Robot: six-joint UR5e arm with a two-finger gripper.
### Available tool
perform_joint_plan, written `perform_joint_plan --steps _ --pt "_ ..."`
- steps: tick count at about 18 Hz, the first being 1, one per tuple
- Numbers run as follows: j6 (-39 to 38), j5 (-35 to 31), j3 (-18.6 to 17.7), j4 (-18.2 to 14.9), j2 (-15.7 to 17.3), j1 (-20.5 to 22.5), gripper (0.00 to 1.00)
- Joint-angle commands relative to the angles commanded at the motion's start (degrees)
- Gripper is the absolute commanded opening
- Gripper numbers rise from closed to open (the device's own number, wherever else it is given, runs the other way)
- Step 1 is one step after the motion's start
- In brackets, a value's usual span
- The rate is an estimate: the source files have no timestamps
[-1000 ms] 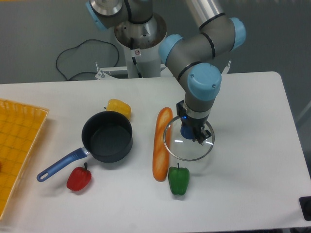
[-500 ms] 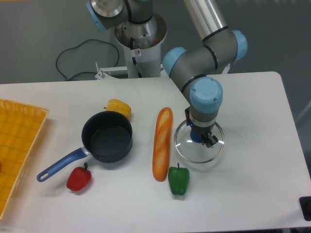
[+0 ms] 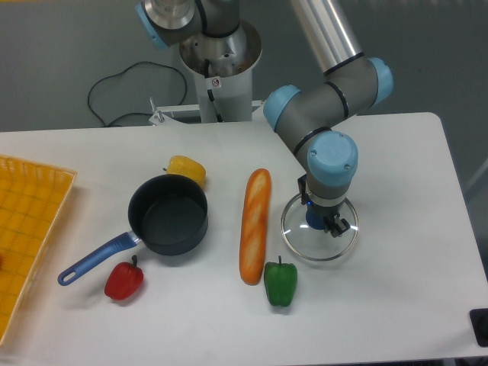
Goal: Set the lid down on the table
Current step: 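Set the glass lid flat on the table and hold it there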
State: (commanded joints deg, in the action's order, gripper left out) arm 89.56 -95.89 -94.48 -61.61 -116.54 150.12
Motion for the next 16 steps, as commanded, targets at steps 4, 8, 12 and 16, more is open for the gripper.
perform_joint_plan --steps 4,8,12,16 --pt "-0.1 0.2 -0.1 0.1 -0.3 0.0 0.52" --pt "-0.2 1.1 -0.1 0.0 -1.0 -0.1 0.52" --pt "-0.1 1.1 -0.4 0.0 -1.1 -0.1 0.53" --pt "-0.1 1.1 -0.5 0.0 -1.2 -0.1 0.54"
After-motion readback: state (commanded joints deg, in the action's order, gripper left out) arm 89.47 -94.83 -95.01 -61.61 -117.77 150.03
